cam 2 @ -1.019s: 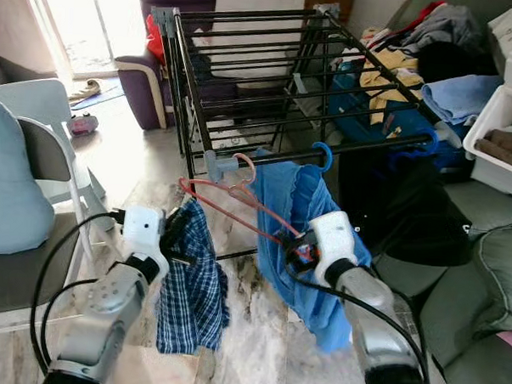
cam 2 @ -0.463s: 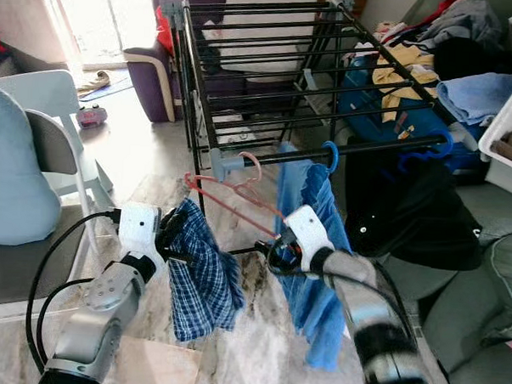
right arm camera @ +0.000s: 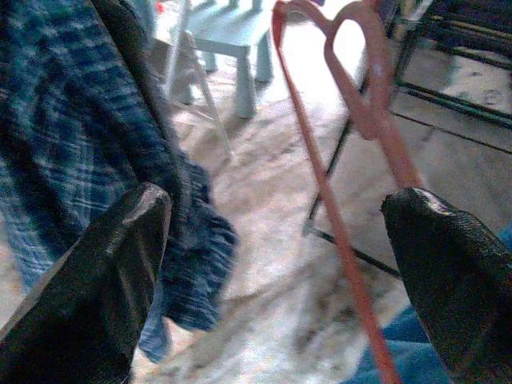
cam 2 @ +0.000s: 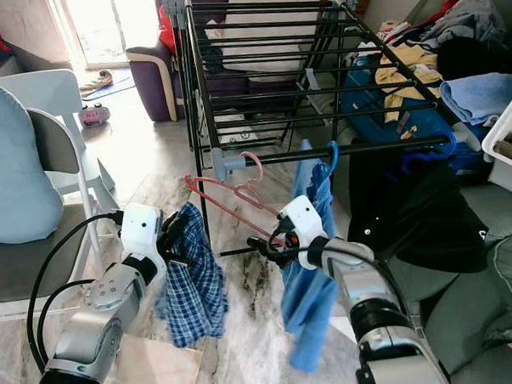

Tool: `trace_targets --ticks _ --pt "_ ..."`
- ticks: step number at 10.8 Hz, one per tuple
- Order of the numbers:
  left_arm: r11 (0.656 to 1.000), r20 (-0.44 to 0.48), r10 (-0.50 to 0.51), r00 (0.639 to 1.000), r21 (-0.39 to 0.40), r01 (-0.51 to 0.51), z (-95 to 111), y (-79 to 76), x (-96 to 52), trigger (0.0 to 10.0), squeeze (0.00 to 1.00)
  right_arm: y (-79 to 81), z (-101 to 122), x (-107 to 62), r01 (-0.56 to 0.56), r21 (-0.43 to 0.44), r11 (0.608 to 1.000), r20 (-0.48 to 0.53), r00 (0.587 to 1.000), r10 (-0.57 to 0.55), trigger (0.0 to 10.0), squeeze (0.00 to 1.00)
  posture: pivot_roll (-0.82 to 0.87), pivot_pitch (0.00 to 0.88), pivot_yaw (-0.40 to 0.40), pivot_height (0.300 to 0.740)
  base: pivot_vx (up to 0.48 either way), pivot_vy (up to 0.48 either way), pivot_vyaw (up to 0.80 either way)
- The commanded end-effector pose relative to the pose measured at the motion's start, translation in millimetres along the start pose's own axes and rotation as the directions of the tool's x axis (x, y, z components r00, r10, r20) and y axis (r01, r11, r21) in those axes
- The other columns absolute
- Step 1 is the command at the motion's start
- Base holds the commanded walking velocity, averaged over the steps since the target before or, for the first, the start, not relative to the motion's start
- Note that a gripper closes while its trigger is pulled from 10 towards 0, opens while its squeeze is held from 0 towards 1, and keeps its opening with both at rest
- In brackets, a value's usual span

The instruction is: Hang hanger

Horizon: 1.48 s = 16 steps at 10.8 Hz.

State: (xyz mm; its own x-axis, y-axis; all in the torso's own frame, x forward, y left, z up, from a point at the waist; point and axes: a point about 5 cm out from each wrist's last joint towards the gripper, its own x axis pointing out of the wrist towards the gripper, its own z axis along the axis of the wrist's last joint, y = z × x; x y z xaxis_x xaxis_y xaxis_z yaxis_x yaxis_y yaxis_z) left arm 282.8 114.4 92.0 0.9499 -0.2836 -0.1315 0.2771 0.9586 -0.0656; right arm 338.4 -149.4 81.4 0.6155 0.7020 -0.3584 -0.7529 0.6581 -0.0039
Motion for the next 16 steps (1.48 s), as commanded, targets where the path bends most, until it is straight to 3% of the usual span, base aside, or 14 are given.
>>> trace_targets --ticks 1,4,6,7,12,16 --pt "1.000 0.009 -0.019 1.000 -0.002 0.019 4 -1.5 -0.6 10.0 0.00 -2.9 8 0.9 -0.015 0.004 1.000 0.012 1.000 0.015 10.0 0.00 -0.05 0.000 0.018 0.740 0.000 0.000 0.00" --pt "0.999 -0.004 -0.037 0.999 0.001 0.037 3 -4.9 1.5 10.0 0.00 -6.3 8 -4.9 -0.068 0.002 0.998 -0.012 0.998 0.068 10.0 0.00 -0.05 0.000 0.017 0.740 0.000 0.000 0.00" --pt "0.999 -0.012 -0.037 0.999 0.002 0.037 1 -6.2 1.3 10.0 0.00 -14.7 5 -7.1 0.037 -0.062 0.997 -0.058 0.997 -0.040 10.0 0.00 -0.06 0.000 0.012 0.740 0.000 0.000 0.00" --pt "0.999 -0.020 -0.039 0.999 0.002 0.039 0 -7.5 1.2 10.0 0.00 -15.1 2 -7.2 0.061 -0.137 0.989 -0.094 0.993 -0.074 10.0 0.00 -0.06 0.000 0.012 0.740 0.000 0.000 0.00" --pt "0.999 -0.034 -0.054 0.998 -0.002 0.054 -2 -11.1 2.2 10.0 0.00 -11.1 6 -8.3 -0.059 -0.131 0.990 -0.110 0.993 0.045 10.0 0.00 -0.07 0.000 0.008 0.740 0.000 0.000 0.00" --pt "0.998 -0.041 -0.064 0.997 -0.005 0.064 -4 -15.0 2.6 10.0 0.00 -27.5 7 -14.8 0.062 -0.197 0.978 -0.161 0.982 -0.095 10.0 0.00 -0.07 0.000 0.002 0.740 0.000 0.000 0.00"
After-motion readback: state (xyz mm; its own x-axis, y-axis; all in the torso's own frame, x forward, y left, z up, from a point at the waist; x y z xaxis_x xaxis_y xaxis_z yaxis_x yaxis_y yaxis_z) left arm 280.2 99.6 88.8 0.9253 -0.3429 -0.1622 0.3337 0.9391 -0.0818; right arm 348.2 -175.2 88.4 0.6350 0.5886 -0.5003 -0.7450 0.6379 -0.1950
